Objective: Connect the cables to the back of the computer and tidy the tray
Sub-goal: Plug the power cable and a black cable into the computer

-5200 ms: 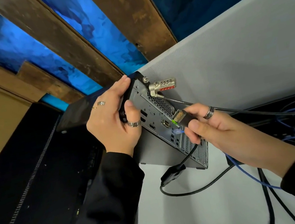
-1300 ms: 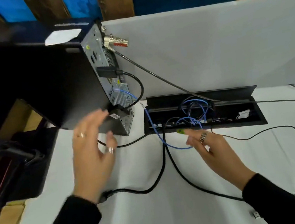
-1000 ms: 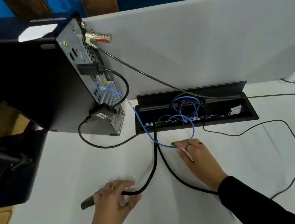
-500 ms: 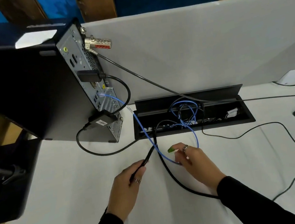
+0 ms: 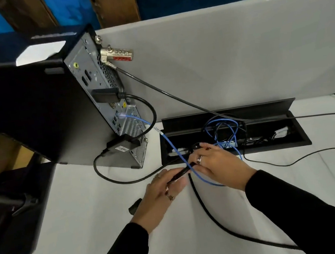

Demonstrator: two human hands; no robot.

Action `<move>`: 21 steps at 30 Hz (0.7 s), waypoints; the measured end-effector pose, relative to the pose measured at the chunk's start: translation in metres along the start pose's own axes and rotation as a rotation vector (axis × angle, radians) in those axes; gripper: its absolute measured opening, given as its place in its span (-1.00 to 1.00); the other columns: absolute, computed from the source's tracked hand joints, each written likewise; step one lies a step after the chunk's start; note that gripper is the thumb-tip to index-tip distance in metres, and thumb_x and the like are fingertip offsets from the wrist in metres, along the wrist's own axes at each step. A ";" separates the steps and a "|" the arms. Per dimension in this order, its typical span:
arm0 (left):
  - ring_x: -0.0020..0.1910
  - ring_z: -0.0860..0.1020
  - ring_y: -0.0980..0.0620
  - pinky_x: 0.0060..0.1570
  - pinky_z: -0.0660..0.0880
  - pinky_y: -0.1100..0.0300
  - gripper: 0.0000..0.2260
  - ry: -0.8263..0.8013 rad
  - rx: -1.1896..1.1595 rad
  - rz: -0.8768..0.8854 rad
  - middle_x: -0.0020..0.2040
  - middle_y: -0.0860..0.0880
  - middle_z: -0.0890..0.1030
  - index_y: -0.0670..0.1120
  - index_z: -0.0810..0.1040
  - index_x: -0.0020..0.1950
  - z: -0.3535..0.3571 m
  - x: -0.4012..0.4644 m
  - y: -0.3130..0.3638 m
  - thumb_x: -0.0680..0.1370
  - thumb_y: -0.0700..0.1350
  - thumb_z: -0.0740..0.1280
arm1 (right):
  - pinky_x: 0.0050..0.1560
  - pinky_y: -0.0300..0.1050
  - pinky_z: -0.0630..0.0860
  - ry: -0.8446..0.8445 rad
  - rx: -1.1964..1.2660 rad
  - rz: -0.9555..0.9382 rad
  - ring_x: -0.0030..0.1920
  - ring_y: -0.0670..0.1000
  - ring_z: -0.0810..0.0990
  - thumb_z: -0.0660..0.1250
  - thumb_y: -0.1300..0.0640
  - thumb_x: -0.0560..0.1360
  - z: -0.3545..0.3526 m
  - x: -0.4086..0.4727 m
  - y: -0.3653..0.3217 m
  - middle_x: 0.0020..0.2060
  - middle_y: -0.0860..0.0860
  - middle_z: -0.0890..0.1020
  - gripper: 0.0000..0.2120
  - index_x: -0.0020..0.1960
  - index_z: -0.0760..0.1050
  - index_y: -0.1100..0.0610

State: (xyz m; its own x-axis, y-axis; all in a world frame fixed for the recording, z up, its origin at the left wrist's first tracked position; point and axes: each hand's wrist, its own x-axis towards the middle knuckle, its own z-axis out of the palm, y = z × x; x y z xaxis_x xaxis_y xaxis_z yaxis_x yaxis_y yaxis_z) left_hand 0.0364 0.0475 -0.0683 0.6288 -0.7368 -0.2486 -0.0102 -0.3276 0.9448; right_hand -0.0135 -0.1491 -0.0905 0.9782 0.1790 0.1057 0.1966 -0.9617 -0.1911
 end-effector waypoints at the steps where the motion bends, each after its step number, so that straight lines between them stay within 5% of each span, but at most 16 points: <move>1: 0.09 0.49 0.25 0.07 0.37 0.45 -0.74 0.044 -0.050 0.004 0.09 0.06 0.56 0.24 0.57 0.08 0.006 0.001 0.004 0.46 0.28 0.27 | 0.10 0.03 0.53 0.001 0.043 -0.002 -0.13 0.00 0.67 0.01 -0.05 0.53 -0.005 0.000 0.003 -0.16 -0.01 0.68 -0.60 -0.02 0.57 0.10; 5: -0.11 0.48 0.27 -0.07 0.36 0.50 -0.74 0.251 -0.100 0.020 -0.15 0.22 0.55 0.20 0.53 -0.01 0.035 0.009 0.020 0.38 0.26 0.28 | -0.42 -0.21 0.50 0.108 0.093 0.047 -0.35 0.01 0.63 -0.14 -0.15 0.58 -0.022 -0.011 0.013 -0.30 -0.03 0.64 -0.55 0.02 0.46 0.04; 9: -0.19 0.50 0.31 -0.13 0.39 0.48 -0.89 0.337 -0.162 0.079 -0.19 0.20 0.58 -0.01 0.55 -0.05 0.055 0.022 0.038 0.58 -0.06 0.24 | -0.52 -0.29 0.33 0.189 0.007 0.105 -0.49 -0.05 0.54 -0.22 -0.14 0.60 -0.026 -0.030 0.019 -0.46 -0.07 0.56 -0.60 -0.04 0.34 -0.01; 13: -0.24 0.55 0.20 -0.25 0.44 0.36 -0.72 0.448 -0.372 -0.018 -0.28 0.05 0.61 -0.16 0.46 -0.25 0.051 0.023 0.040 0.62 -0.11 0.17 | -0.54 -0.28 0.24 0.166 0.042 0.224 -0.55 -0.04 0.51 -0.05 -0.13 0.58 -0.025 -0.043 0.017 -0.54 -0.06 0.52 -0.74 -0.05 0.33 -0.02; 16: -0.23 0.52 0.01 -0.17 0.41 0.08 -0.75 0.535 -0.382 -0.007 -0.38 0.02 0.55 -0.12 0.37 -0.32 0.037 0.019 0.031 0.47 0.01 0.21 | -0.42 -0.16 0.35 0.131 0.172 0.363 -0.37 0.07 0.60 0.07 -0.11 0.57 -0.027 -0.049 0.020 -0.41 -0.02 0.60 -0.73 0.08 0.43 0.02; 18: -0.33 0.47 -0.04 -0.14 0.42 0.00 -0.72 0.573 -0.372 0.007 -0.43 0.00 0.46 -0.10 0.42 -0.34 0.029 0.017 0.021 0.56 -0.07 0.19 | -0.30 -0.11 0.41 0.083 0.288 0.478 -0.25 0.10 0.61 0.09 -0.10 0.56 -0.029 -0.049 0.025 -0.32 0.02 0.62 -0.68 0.16 0.44 0.05; 21: -0.42 0.38 0.02 -0.11 0.47 0.05 -0.70 0.625 -0.336 -0.036 -0.45 0.03 0.34 -0.13 0.49 -0.25 0.021 0.016 0.008 0.64 -0.14 0.10 | -0.20 -0.04 0.53 0.076 0.490 0.600 -0.30 0.07 0.58 0.13 -0.09 0.53 -0.031 -0.046 0.035 -0.34 0.02 0.59 -0.72 0.08 0.47 0.06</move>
State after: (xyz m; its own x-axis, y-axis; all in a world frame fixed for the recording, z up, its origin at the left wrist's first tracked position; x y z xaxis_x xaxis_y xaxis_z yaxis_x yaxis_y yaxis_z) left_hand 0.0296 0.0205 -0.0691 0.9535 -0.2189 -0.2073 0.1962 -0.0716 0.9779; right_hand -0.0539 -0.1980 -0.0715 0.9229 -0.3747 -0.0889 -0.3402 -0.6852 -0.6440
